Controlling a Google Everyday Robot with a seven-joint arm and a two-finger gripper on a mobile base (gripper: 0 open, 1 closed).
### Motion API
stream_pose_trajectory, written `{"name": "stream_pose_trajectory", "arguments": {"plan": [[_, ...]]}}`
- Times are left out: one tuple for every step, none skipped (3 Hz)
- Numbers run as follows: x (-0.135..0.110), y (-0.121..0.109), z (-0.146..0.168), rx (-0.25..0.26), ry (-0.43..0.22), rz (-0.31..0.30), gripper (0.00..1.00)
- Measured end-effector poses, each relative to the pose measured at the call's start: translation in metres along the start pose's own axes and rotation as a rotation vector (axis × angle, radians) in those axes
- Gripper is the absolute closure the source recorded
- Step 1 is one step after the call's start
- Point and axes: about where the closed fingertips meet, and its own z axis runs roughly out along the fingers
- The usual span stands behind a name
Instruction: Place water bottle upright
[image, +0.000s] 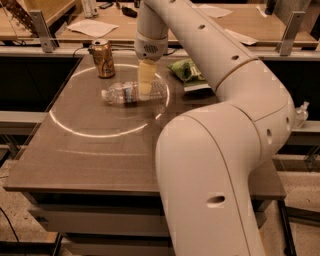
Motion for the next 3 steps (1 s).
{"name": "stream_pose_trajectory", "arguments": {"plan": [[-0.006,0.004,0.014,-0.029,0.017,-0.022,0.0],[-0.013,0.01,0.027,-0.056,0.033,-0.046,0.0],[-0.015,0.018,0.036,-0.083,0.049,-0.063,0.16]]}}
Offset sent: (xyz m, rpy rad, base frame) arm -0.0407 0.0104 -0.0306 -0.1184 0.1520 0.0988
